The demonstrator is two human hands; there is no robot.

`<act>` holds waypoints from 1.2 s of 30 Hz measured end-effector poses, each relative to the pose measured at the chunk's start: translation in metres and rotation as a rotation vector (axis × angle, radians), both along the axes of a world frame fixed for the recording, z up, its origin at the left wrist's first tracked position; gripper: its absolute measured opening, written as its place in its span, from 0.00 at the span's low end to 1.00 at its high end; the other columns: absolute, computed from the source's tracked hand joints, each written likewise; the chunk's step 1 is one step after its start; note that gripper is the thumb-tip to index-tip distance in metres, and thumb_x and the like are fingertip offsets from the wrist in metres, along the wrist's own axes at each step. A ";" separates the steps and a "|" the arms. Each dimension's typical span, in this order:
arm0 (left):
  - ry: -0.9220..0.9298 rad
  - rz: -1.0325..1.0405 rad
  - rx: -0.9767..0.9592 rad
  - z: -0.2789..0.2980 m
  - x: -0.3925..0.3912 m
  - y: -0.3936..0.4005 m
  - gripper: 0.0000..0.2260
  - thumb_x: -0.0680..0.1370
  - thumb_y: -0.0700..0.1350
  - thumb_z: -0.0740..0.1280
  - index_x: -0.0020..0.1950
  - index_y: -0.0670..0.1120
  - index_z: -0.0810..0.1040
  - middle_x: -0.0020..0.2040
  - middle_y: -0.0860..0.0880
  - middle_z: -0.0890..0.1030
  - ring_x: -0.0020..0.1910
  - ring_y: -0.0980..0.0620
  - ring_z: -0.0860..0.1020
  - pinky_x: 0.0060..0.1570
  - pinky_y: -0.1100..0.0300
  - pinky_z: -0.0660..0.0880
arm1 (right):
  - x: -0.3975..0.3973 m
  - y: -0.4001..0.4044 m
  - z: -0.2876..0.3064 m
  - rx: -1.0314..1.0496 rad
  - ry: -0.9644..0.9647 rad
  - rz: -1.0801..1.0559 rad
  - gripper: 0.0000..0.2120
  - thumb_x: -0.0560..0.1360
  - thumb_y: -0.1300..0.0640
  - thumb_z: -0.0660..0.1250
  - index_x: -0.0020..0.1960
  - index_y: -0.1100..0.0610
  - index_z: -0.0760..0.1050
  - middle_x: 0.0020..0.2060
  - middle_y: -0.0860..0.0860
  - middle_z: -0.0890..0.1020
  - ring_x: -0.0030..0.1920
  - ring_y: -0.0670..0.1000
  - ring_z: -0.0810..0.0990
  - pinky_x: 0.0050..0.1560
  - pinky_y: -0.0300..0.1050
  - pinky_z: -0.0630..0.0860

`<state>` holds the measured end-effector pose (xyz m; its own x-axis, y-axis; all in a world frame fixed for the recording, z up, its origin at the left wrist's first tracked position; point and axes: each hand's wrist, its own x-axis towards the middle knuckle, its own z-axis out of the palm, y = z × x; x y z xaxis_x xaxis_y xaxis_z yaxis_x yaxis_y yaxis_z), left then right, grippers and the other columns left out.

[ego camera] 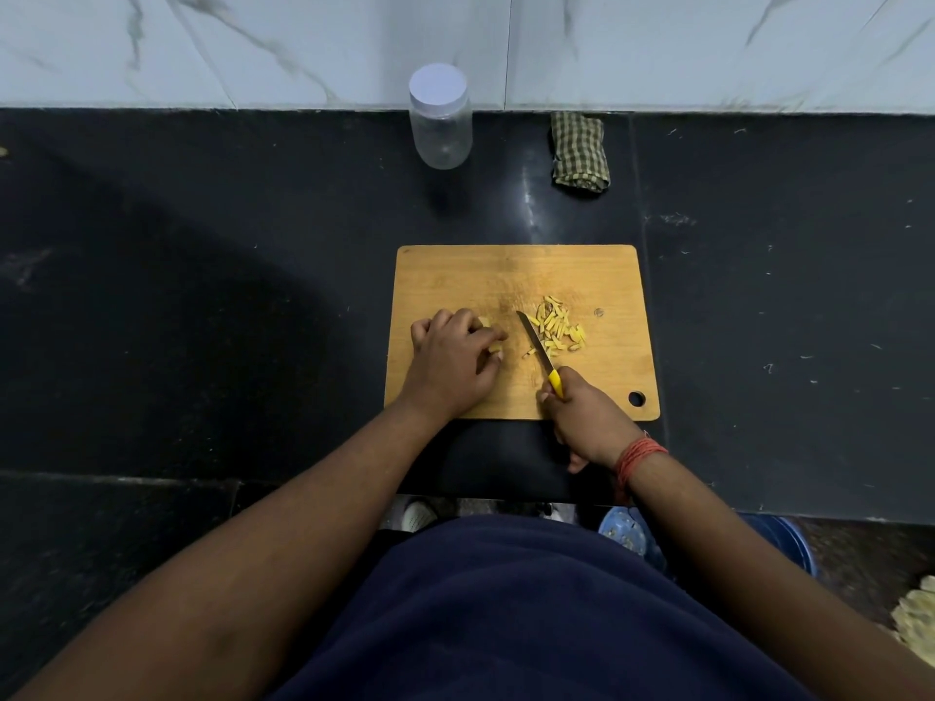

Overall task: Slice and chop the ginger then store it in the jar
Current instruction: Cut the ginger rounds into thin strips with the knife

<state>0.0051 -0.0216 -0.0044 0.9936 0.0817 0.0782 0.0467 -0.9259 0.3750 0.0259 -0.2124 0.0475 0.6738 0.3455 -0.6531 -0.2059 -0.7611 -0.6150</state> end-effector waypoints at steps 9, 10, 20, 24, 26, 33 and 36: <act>0.032 -0.011 0.032 0.002 0.002 -0.001 0.13 0.77 0.55 0.68 0.59 0.53 0.80 0.55 0.54 0.77 0.58 0.51 0.72 0.57 0.50 0.61 | 0.001 0.002 0.004 -0.005 0.000 0.023 0.07 0.83 0.53 0.55 0.56 0.56 0.66 0.34 0.56 0.75 0.22 0.54 0.74 0.28 0.53 0.81; 0.023 0.005 0.009 0.002 0.002 0.000 0.13 0.77 0.56 0.68 0.58 0.53 0.80 0.55 0.55 0.77 0.58 0.52 0.72 0.57 0.50 0.61 | 0.001 0.002 0.004 -0.005 0.001 0.022 0.07 0.83 0.53 0.55 0.56 0.56 0.66 0.34 0.56 0.75 0.22 0.53 0.74 0.28 0.53 0.81; 0.029 0.094 -0.050 -0.003 -0.003 0.001 0.14 0.76 0.59 0.69 0.56 0.54 0.80 0.55 0.55 0.76 0.59 0.52 0.71 0.57 0.50 0.61 | 0.000 0.000 0.002 0.006 0.007 0.012 0.07 0.83 0.53 0.55 0.55 0.56 0.66 0.35 0.56 0.74 0.23 0.53 0.74 0.26 0.51 0.80; 0.026 0.097 -0.067 -0.003 -0.003 0.000 0.13 0.76 0.58 0.70 0.57 0.55 0.80 0.54 0.55 0.75 0.59 0.52 0.71 0.58 0.49 0.62 | 0.000 0.000 0.002 -0.003 0.007 0.018 0.07 0.83 0.53 0.55 0.54 0.57 0.66 0.35 0.57 0.74 0.23 0.54 0.75 0.26 0.52 0.81; 0.031 0.099 -0.069 -0.003 -0.002 -0.001 0.14 0.76 0.58 0.70 0.57 0.54 0.80 0.54 0.54 0.75 0.59 0.52 0.71 0.58 0.49 0.62 | 0.000 0.000 0.003 -0.003 0.007 0.019 0.07 0.83 0.53 0.55 0.55 0.57 0.66 0.36 0.57 0.74 0.23 0.54 0.75 0.26 0.52 0.81; 0.074 0.104 -0.050 -0.003 0.001 -0.003 0.15 0.76 0.60 0.68 0.58 0.55 0.79 0.56 0.55 0.75 0.60 0.52 0.70 0.58 0.50 0.62 | 0.000 0.000 0.003 -0.006 0.011 0.023 0.08 0.83 0.53 0.56 0.56 0.56 0.66 0.37 0.57 0.75 0.23 0.53 0.75 0.26 0.51 0.81; 0.076 0.100 -0.055 -0.004 0.000 -0.002 0.18 0.76 0.62 0.67 0.61 0.54 0.78 0.58 0.55 0.75 0.61 0.52 0.70 0.57 0.51 0.61 | 0.000 0.000 0.003 -0.006 0.010 0.027 0.07 0.83 0.53 0.56 0.56 0.56 0.66 0.36 0.56 0.75 0.23 0.53 0.75 0.26 0.51 0.81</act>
